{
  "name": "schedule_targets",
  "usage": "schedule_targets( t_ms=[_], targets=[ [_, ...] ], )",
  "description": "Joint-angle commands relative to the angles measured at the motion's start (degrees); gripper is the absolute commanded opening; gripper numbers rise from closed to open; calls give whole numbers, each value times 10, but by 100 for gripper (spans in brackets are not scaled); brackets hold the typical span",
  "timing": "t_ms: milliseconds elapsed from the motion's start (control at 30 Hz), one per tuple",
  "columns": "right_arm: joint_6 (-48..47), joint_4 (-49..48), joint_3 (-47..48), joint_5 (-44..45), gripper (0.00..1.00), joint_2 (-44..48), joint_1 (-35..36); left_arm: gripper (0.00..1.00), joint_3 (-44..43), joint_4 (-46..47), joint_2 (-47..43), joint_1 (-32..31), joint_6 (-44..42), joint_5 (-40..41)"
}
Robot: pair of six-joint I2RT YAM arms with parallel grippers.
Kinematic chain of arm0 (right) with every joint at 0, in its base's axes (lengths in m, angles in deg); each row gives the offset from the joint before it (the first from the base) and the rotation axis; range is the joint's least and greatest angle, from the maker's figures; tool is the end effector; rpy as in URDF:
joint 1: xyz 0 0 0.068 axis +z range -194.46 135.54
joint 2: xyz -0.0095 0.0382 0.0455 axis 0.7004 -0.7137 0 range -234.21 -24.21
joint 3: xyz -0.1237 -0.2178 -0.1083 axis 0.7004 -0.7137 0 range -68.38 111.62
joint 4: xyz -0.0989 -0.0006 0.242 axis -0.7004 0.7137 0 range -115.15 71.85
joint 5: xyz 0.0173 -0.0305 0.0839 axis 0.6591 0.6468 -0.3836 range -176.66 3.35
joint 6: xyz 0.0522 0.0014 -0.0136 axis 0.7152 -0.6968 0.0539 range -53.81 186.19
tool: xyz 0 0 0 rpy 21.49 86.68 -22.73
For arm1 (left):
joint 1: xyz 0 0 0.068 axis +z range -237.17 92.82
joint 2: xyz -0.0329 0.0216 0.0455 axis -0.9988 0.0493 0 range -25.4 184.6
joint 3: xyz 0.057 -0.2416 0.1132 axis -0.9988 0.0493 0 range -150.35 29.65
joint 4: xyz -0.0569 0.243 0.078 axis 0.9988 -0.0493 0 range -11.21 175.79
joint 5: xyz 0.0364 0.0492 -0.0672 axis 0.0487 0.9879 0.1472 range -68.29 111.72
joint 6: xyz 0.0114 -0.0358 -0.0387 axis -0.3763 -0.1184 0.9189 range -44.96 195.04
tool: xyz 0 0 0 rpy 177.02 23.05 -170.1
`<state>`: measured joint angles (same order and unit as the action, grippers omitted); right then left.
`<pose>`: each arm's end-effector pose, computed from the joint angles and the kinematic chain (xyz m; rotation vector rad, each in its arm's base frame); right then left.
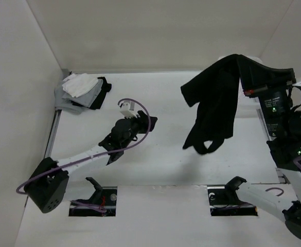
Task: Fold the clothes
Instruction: Move the tank top to the center of the board
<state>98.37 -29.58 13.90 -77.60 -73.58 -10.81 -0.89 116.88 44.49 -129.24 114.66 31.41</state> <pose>0.0929 0.0552 0.5636 0.1411 0.9613 0.9897 0.2004 -0.1728 0.2368 -0.0934 1.7973 -0.9006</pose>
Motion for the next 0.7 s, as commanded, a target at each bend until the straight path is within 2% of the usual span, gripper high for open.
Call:
schedule_targets(
  t_ms=[0, 67, 133, 233, 267, 300, 400, 467, 533, 600, 667],
  targets=[
    [-34, 7, -10, 15, 1, -34, 60, 47, 24, -43, -68, 38, 17, 25],
    [-14, 2, -47, 11, 1, -55, 61, 47, 36, -57, -91, 57, 23, 22],
    [23, -43, -126, -1, 1, -101, 51, 47, 51, -72, -106, 73, 24, 22],
    [76, -127, -179, -39, 1, -222, 6, 46, 66, -88, -103, 96, 20, 20],
    [93, -149, -167, -64, 2, -292, -20, 45, 70, -91, -98, 101, 20, 20],
    [101, -155, -156, -74, 2, -323, -34, 45, 73, -94, -92, 105, 18, 20],
    [115, -174, -70, -88, 10, -471, -94, 44, 80, -110, -81, 112, 20, 27],
    [139, -166, -37, -92, 15, -518, -123, 43, 83, -123, -80, 113, 20, 33],
    [156, -156, -41, -105, 27, -526, -140, 42, 88, -150, -84, 107, 16, 51],
    [138, -157, -98, -104, 37, -497, -135, 41, 90, -175, -85, 102, 12, 62],
    [121, -150, -170, -99, 37, -458, -109, 36, 89, -208, -82, 88, 9, 62]
  ],
)
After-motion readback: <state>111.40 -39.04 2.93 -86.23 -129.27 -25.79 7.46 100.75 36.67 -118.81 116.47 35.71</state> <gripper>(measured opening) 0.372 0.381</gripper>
